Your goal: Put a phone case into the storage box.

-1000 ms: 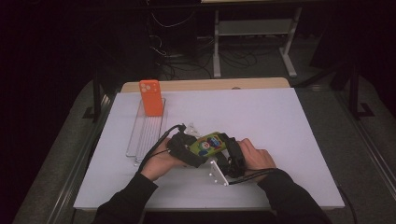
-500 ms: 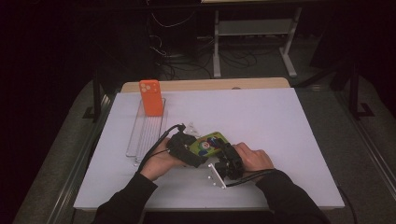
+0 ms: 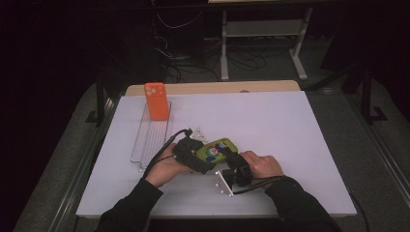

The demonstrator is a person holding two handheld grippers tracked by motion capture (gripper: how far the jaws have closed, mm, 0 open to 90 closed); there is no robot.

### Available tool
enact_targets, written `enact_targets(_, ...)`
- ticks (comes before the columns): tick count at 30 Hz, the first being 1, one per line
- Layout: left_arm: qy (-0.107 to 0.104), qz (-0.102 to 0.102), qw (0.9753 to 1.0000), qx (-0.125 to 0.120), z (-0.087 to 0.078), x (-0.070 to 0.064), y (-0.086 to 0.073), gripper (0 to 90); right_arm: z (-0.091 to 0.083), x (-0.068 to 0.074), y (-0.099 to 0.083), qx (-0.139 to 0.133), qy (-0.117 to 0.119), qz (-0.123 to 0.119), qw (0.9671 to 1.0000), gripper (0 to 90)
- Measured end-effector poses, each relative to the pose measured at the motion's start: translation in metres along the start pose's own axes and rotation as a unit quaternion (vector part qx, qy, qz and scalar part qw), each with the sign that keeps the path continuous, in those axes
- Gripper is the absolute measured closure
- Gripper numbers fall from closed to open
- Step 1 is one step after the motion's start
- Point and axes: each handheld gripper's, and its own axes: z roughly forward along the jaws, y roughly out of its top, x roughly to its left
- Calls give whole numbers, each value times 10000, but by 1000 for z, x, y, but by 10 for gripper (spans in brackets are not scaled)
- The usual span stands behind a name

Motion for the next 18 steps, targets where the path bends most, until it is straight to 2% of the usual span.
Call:
enact_targets(2,-2,-1,10000,-22,0,0,0,153,-1,0,1,24,37,-54,10000,752)
enact_targets(4,-10,9,10000,-34,1,0,-1,150,0,1,1,25,-31,-87,10000,754)
enact_targets(8,49,31,9997,-249,1,-2,-4,135,-2,1,1,20,-86,-129,9999,757)
enact_targets(10,18,14,9997,-242,0,-1,-4,120,-2,0,1,2,-120,-85,9999,758)
enact_targets(14,-121,66,9997,-198,-2,2,-5,11,-1,-2,-3,25,-95,-65,9999,758)
enact_targets(18,-162,76,9991,-394,-8,4,-5,0,0,-5,-9,144,-53,185,9997,758)
